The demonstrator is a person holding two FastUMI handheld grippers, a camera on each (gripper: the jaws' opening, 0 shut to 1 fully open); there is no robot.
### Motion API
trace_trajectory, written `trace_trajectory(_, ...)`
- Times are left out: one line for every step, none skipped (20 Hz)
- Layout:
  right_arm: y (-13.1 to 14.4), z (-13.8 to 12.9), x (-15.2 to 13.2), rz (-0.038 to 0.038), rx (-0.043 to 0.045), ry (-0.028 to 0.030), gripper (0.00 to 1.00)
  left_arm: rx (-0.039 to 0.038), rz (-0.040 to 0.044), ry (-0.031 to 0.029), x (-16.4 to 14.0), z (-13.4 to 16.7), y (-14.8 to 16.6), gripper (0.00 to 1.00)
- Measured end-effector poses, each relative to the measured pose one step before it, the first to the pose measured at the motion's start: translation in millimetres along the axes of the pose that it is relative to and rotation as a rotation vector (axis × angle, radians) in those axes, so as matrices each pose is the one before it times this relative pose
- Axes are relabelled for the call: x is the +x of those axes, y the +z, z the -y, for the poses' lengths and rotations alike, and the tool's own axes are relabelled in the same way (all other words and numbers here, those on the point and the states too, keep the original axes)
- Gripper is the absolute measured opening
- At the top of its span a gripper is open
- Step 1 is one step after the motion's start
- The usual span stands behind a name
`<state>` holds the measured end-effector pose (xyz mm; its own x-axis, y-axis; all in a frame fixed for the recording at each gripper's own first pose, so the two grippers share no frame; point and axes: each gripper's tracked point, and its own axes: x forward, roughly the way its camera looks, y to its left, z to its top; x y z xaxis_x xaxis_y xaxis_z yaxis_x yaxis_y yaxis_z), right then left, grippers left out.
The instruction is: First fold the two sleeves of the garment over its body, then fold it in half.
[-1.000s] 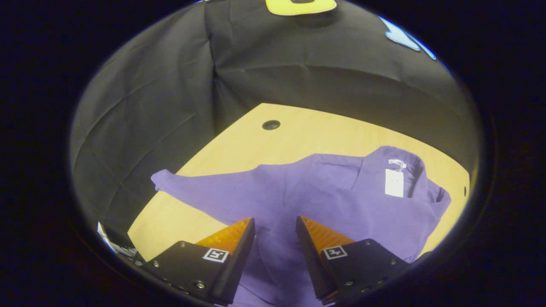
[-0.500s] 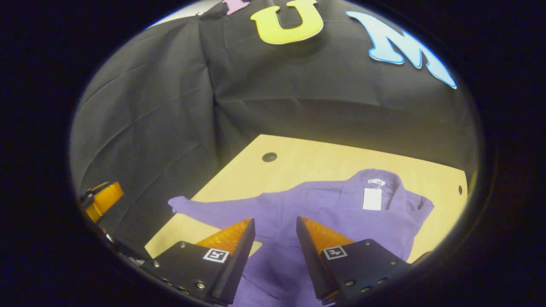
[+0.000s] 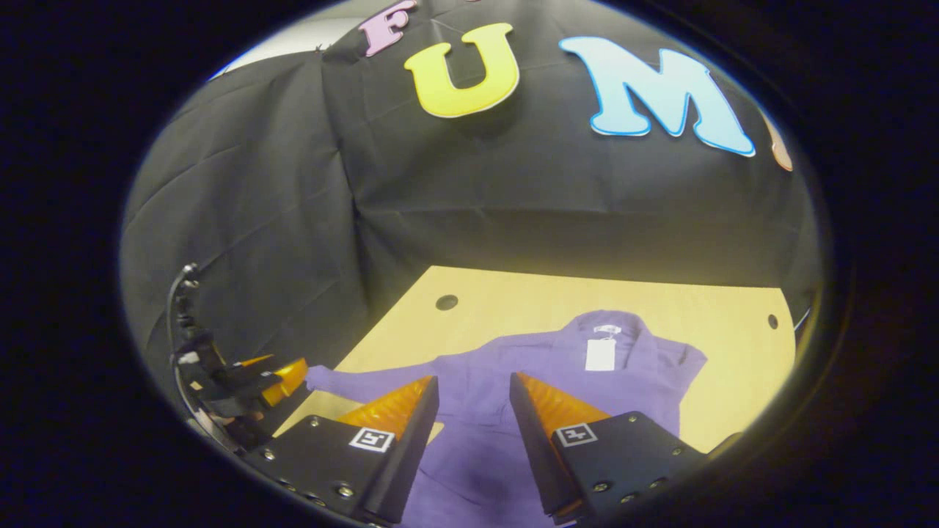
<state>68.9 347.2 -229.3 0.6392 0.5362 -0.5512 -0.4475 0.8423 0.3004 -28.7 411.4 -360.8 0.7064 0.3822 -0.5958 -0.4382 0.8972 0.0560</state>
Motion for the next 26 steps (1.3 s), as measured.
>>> trace_trajectory(3.41, 4.86, -4.51, 0.00446, 0.00115, -0.01016, 0.65, 0.00468, -0.0131, 0.00277, 8.46, -0.09, -5.94, 0.94)
trace_trajectory(0.39, 6.02, -4.04, 0.00371, 0.00092, -0.01168, 0.65, 0.00605, -0.01249, 0.00179, 9.67, -0.02, -4.64, 0.95)
trace_trajectory(1.44, 5.77, -2.91, 0.0018, 0.00061, -0.01281, 0.65, 0.00697, -0.01352, 0.00204, 10.18, -0.89, -5.52, 0.96)
trace_trajectory(0.49, 6.57, -6.58, 0.00057, 0.00254, -0.01198, 0.65, 0.00573, -0.00997, 0.00205, 8.51, -0.88, -4.06, 0.96)
trace_trajectory(0.74, 7.53, -6.11, -0.00407, 0.00265, -0.01275, 0.65, 0.00552, -0.01118, 0.0019, 6.47, -0.02, -5.16, 0.95)
trace_trajectory(-1.86, 5.99, -5.59, -0.00411, 0.00371, -0.01185, 0.65, 0.00555, -0.01117, 0.0039, 9.28, -0.67, -5.3, 0.94)
trace_trajectory(-1.11, 5.94, -3.96, -0.00442, 0.00141, -0.01238, 0.65, 0.00248, -0.01436, 0.00704, 6.97, -0.56, -5.9, 0.94)
trace_trajectory(0.14, 5.33, -2.86, -0.00543, -0.0001, -0.01068, 0.6, -0.00144, -0.0174, 0.00607, 9.36, -0.82, -7.43, 0.94)
trace_trajectory(-1.73, 5.57, -2.57, -0.00608, -0.00117, -0.00964, 0.6, -0.00499, -0.021, 0.01005, 9.4, -3.83, -9.24, 0.94)
trace_trajectory(-0.49, 5.2, -1.08, -0.00443, -0.00247, -0.00955, 0.6, -0.00721, -0.01921, 0.0127, 5.9, -1.58, -6.89, 0.96)
trace_trajectory(-1.98, 4.84, -0.85, -0.00398, -0.00174, -0.00755, 0.6, -0.00565, -0.01525, 0.01227, 6.86, -3.22, -8.67, 0.95)
trace_trajectory(-0.55, 3.84, 0.31, -0.00345, -0.00135, -0.00611, 0.6, -0.0053, -0.0136, 0.00727, 5.49, -2.36, -6.51, 0.95)
trace_trajectory(-1.08, 3.59, -1.67, -0.00304, 0.00179, -0.00755, 0.65, -0.00337, -0.00826, 0.00246, 3.4, -1.78, -5.92, 0.95)
trace_trajectory(-1.53, 1.51, -0.1, -0.00474, 0.0039, -0.00187, 0.65, 0.00194, -0.00998, 0.00203, 1.92, -0.97, -5.79, 0.97)
trace_trajectory(-1.1, 1.44, 0.34, -0.0046, 0.00316, -0.002, 0.65, 0.00263, -0.00886, -0.00075, 1.54, 0.44, -3.34, 0.97)
trace_trajectory(-1.5, 1.25, 0.86, -0.00231, 0.00208, -0.00061, 0.65, -0.00202, 0.00755, -0.00366, 0.77, -0.76, 0.72, 0.99)
trace_trajectory(-1.4, 0.78, 0.68, -0.00436, -0.0006, -0.00152, 0.65, -0.00817, 0.00559, -0.00486, 1.57, 0.08, 1.24, 0.97)
trace_trajectory(-2.52, 0.3, 0.03, -0.00315, -0.00067, -0.00137, 0.65, -0.01375, 0.00009, -0.0164, 0.06, 2.05, -2.48, 0.96)
trace_trajectory(-1.34, -0.19, 0.79, -0.00379, 0.00102, 0.00042, 0.65, -0.02788, 0.0032, -0.01255, -1.66, 0.8, 1.0, 0.95)
trace_trajectory(-1.11, -0.08, 0.6, -0.00408, 0.00196, 0.00205, 0.65, -0.02344, 0.00012, -0.00701, 2.18, -0.74, 0.02, 0.92)
trace_trajectory(-3.77, 0.57, -0.4, -0.00473, 0.0031, -0.00112, 0.61, -0.00229, 0.00006, 0.00067, 1.8, -2.09, -1.37, 0.89)
trace_trajectory(-1.26, 0.4, -0.02, -0.0026, 0.00611, 0.0004, 0.61, 0.00491, -0.00095, -0.0019, 2.1, 3.26, -1.24, 0.84)
trace_trajectory(-2.08, 0.16, -0.51, -0.00113, 0.00621, -0.00051, 0.61, 0.00745, -0.00181, -0.02024, 1.69, 7.54, -0.33, 0.78)
trace_trajectory(-0.2, 0.69, -0.23, 0.00039, 0.00366, 0.0, 0.65, 0.00816, -0.00092, -0.00514, 0.46, 8.04, 0.04, 0.73)
trace_trajectory(-2.41, 1.1, -1.14, -0.0013, 0.00149, -0.00225, 0.65, 0.0034, 0.00211, -0.01612, 1.77, 6.83, 0.5, 0.67)
trace_trajectory(-0.87, 1.56, -0.14, -0.00112, 0.00178, -0.00242, 0.61, -0.0022, 0.00754, -0.00466, -0.05, 3.77, 1.25, 0.55)
